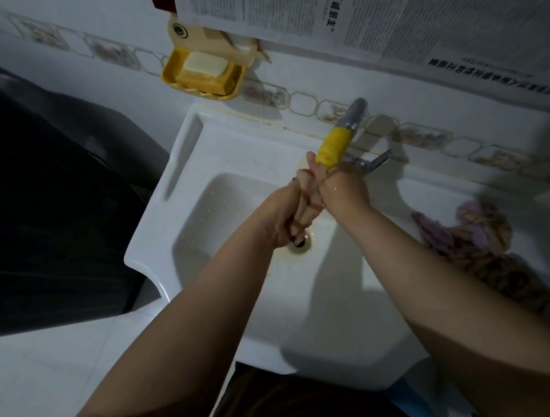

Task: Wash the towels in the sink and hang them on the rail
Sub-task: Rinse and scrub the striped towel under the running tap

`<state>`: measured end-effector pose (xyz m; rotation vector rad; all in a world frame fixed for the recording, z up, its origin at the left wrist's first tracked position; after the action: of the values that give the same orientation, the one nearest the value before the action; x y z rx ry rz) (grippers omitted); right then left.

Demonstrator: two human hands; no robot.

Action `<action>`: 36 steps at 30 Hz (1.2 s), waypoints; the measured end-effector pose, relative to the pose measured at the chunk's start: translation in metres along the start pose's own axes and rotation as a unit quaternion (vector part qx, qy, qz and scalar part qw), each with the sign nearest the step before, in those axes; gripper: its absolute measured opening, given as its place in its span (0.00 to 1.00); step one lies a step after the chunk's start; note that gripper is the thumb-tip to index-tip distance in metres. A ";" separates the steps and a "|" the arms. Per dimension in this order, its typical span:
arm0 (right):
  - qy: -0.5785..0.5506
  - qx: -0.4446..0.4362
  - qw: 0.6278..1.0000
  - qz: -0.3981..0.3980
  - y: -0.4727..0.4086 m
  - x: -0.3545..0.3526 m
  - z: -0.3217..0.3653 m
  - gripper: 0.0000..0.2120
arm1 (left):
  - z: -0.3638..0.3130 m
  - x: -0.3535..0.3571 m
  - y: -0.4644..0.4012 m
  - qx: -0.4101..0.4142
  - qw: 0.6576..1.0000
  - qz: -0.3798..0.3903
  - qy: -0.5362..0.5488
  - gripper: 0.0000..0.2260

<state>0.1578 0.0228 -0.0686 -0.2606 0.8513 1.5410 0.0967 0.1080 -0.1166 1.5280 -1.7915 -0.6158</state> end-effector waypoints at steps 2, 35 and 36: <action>-0.101 0.044 0.993 0.037 -0.001 0.003 -0.006 0.19 | 0.005 -0.011 0.000 0.008 0.999 0.016 -0.031 0.19; -0.064 -0.102 0.992 -0.049 0.021 0.015 0.012 0.21 | -0.010 -0.016 -0.012 0.077 0.987 -0.137 -0.045 0.10; -0.082 -0.040 0.993 -0.071 0.011 0.004 0.003 0.20 | -0.009 -0.010 -0.010 0.067 0.987 -0.141 -0.045 0.10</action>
<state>0.1482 0.0291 -0.0651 -0.2442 0.6297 1.4436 0.1106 0.1165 -0.1202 1.8932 -1.7263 -0.7202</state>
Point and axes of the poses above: each hand's wrist, its own y-axis away from the middle knuckle, its own x-axis out of the palm, z = x × y, the point moved 9 cm from there along -y, towards the middle knuckle, and after that the axes turned 13 degrees about -y, right-handed, at the moved point
